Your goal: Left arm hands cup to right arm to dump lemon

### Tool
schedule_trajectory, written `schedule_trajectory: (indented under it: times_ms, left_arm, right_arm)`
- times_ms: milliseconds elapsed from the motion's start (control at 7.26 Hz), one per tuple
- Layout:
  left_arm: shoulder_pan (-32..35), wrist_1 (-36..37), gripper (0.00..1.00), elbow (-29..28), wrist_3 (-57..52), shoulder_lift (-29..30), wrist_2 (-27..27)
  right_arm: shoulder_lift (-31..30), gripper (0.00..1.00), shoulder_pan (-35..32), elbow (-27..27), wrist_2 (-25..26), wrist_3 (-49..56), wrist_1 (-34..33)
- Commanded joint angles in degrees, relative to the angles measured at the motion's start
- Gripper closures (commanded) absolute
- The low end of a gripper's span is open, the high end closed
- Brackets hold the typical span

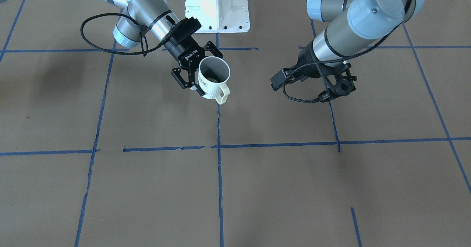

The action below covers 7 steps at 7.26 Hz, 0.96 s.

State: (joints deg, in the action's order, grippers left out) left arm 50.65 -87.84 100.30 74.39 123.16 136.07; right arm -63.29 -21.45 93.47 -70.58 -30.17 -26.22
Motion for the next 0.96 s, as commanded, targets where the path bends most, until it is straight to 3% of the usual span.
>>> schedule_trajectory:
  times_ms: [0, 275, 551, 826]
  left_arm:
    - [0.06, 0.30, 0.00, 0.16, -17.52, -5.45, -7.71]
    - [1.72, 0.13, 0.00, 0.86, -33.44, -11.60, -10.83]
    - [3.31, 0.12, 0.00, 1.56, -37.21, -14.17, -10.65]
    - [4.53, -0.49, 0.00, 2.70, -37.21, -16.45, -10.74]
  right_arm:
    - [-4.54, 0.88, -4.18, 0.22, 0.27, -6.51, -0.15]
    - [-10.59, 0.88, -9.64, 1.70, -0.34, -7.36, 0.46]
    - [-22.96, 0.87, -14.12, 11.59, -2.96, -7.53, 0.90]
    - [-34.40, 0.88, -16.34, 13.14, -5.61, -14.85, 13.58]
